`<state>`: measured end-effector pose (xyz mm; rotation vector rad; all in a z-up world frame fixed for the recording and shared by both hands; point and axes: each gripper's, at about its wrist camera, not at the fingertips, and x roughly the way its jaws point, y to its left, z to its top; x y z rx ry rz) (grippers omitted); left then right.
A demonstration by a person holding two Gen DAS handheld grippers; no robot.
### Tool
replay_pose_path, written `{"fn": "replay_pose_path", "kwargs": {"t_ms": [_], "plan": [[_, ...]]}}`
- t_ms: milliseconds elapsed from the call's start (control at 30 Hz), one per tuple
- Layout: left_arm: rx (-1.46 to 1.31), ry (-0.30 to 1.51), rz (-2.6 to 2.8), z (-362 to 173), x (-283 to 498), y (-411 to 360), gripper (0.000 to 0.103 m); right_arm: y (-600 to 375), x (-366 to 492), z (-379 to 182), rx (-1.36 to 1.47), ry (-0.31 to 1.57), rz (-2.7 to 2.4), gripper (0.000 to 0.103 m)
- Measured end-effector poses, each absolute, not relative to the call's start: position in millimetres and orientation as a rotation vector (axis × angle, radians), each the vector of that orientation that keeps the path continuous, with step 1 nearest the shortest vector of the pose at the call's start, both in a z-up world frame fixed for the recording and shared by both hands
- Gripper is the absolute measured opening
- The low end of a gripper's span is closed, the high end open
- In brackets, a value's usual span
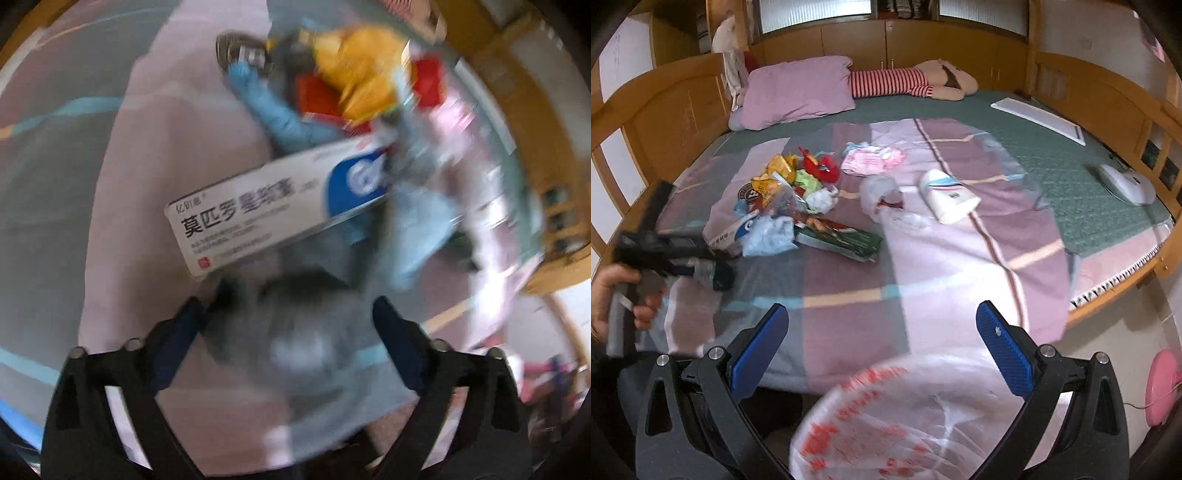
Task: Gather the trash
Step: 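Reach the left gripper to the dark plastic bag and close on it, then grasp the clear plastic wrapper with the right gripper while the left holds the dark bag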
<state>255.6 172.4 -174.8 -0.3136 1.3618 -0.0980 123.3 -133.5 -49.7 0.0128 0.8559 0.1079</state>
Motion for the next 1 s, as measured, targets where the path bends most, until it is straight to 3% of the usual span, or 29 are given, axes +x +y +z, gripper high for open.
{"fn": "replay_pose_path", "kwargs": {"t_ms": [100,167,367,600,667,767,800,867,1000], "plan": [[-0.339,1.319,-0.11,-169,253,178,0.059,-110,150,-53,0.043,0.874,0.138,0.1],[-0.404,1.272,-0.128,-157,246,189,0.058,-88,175,-60,0.079,0.894,0.156,0.099],[-0.573,1.046,-0.131,-114,210,232,0.058,-17,247,-86,0.104,0.946,0.171,0.099],[-0.58,0.957,-0.086,-97,209,243,0.059,26,284,-125,0.037,1.01,0.102,0.098],[-0.559,0.952,-0.076,-94,209,242,0.059,31,283,-131,0.025,1.021,0.103,0.069],[-0.532,0.936,-0.073,-91,208,236,0.059,33,277,-132,0.015,1.018,0.135,0.046],[-0.524,0.931,-0.072,-91,208,234,0.059,32,275,-131,0.028,1.017,0.148,0.045],[-0.508,0.922,-0.065,-89,207,232,0.059,26,267,-123,0.059,0.995,0.165,0.033],[-0.51,0.889,-0.063,-84,203,234,0.059,17,248,-102,0.115,0.931,0.211,0.032]]}}
